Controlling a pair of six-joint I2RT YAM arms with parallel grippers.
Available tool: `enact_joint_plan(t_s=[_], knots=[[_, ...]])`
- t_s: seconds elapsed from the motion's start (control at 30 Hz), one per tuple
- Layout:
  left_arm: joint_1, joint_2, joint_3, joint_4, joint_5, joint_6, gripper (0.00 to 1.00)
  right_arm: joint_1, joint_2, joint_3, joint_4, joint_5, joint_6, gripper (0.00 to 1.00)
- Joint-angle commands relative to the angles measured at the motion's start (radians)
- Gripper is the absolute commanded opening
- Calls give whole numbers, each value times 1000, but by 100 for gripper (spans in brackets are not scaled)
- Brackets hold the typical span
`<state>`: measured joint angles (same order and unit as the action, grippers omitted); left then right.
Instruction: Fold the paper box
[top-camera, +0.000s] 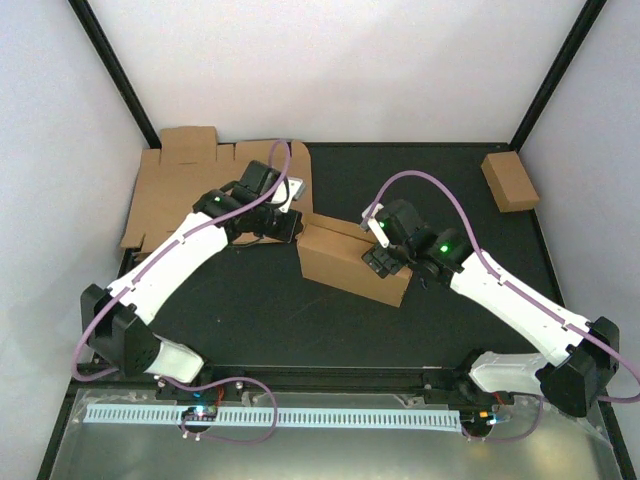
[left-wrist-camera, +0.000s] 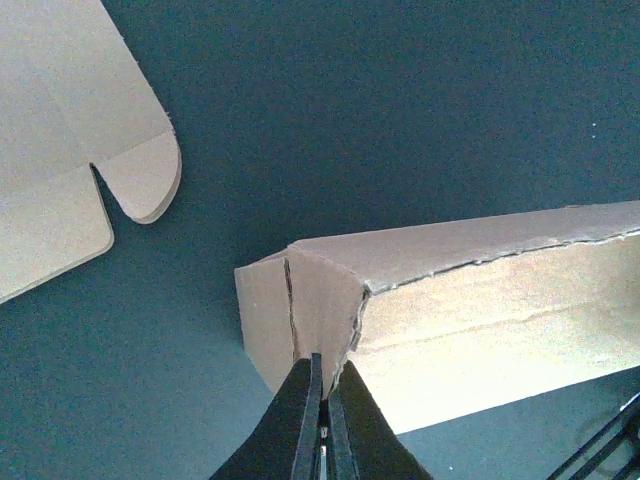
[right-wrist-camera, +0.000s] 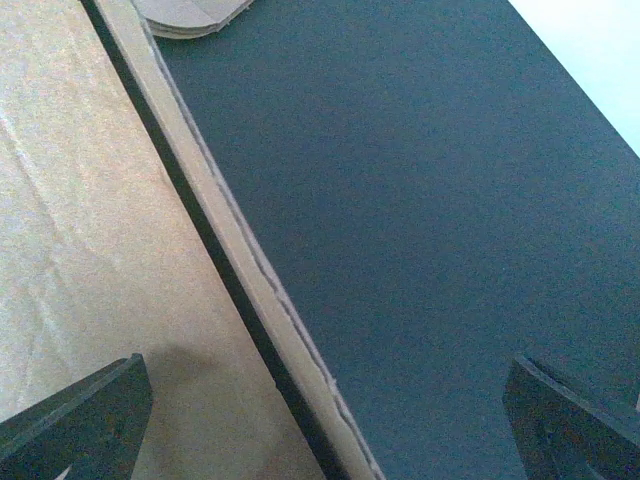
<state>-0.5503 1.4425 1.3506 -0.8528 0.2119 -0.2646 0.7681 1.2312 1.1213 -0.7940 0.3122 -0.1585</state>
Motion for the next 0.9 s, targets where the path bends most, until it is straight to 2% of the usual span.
enact_joint_plan(t_s=[0.0,0.27,0.5,0.7,0.87], knots=[[-5,-1,-58,-91,24,-27,2,11,23,-5,-27,3,-4,100],[-28,-20,-110,-52,52,-63,1,11,29,-2,-24,1,0,100],[-37,-15,-151,-82,-124,-36,1,13,23,-6,-25,12,1,100],[-51,-18,-163,-109,-206,-22,2,13,9,6,-30,51,9,100],[-57,-26,-172,-111,-197,-23,2,11,-14,46,-59,65,44,100]])
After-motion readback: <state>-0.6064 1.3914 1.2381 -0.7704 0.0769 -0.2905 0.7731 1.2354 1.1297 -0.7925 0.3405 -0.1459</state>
